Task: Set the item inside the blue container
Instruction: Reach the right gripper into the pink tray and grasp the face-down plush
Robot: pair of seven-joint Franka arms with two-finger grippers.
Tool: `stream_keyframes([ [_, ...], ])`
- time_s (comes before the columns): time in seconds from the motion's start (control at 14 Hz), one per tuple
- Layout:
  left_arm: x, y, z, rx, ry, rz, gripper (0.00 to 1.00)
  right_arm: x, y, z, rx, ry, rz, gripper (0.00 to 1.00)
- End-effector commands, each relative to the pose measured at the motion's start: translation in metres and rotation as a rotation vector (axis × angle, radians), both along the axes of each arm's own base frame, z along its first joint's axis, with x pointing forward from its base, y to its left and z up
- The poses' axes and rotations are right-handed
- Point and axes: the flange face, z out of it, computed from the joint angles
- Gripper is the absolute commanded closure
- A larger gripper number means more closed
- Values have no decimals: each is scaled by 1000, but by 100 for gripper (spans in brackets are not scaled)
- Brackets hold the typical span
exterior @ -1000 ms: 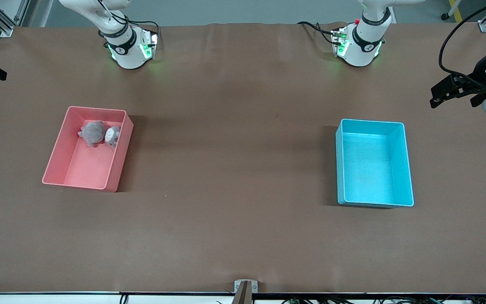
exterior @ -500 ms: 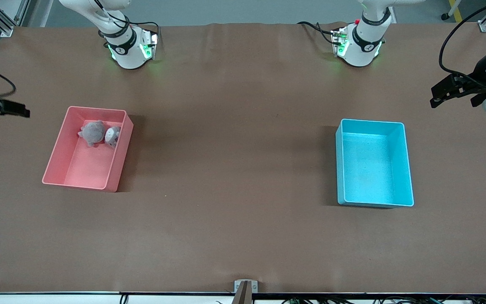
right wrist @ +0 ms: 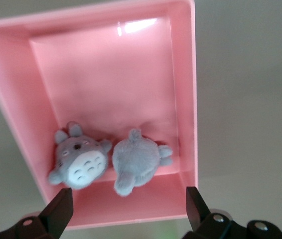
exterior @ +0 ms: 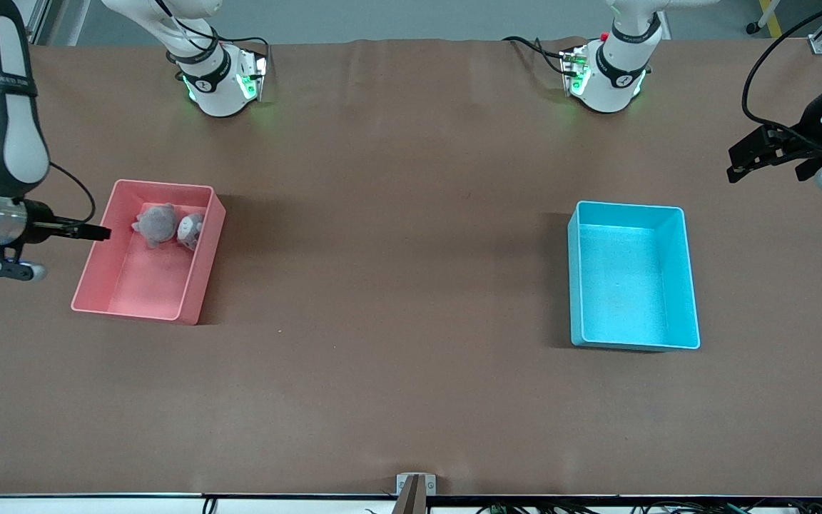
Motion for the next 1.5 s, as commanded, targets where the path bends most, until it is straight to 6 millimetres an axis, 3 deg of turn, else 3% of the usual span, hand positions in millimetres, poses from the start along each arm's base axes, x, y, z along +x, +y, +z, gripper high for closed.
stream_keyframes([
  [0.0,0,1,4,12,-13,0,0,-45,10,-35,17,-29,-62,0],
  [0.21,-1,0,2,12,-8,-1,0,-62,21,-68,-5,-12,-122,0],
  [0.36,-1,1,2,13,-6,0,0,-62,23,-84,-12,1,-130,0],
  [0.64,-1,1,1,13,-5,0,0,-64,19,-139,-30,48,-157,0],
  [0.86,-1,0,1,12,-6,-3,0,-68,20,-158,-36,86,-181,1],
  [0.93,-1,0,2,12,-8,-1,0,-69,20,-160,-39,93,-191,5],
  [1.07,0,-1,3,10,-12,-3,0,-71,21,-163,-39,116,-199,29],
  [1.29,2,-1,1,12,-20,-9,0,-63,21,-150,-30,152,-194,77],
  [1.43,2,-2,1,12,-22,-12,0,-46,18,-129,-24,168,-192,93],
])
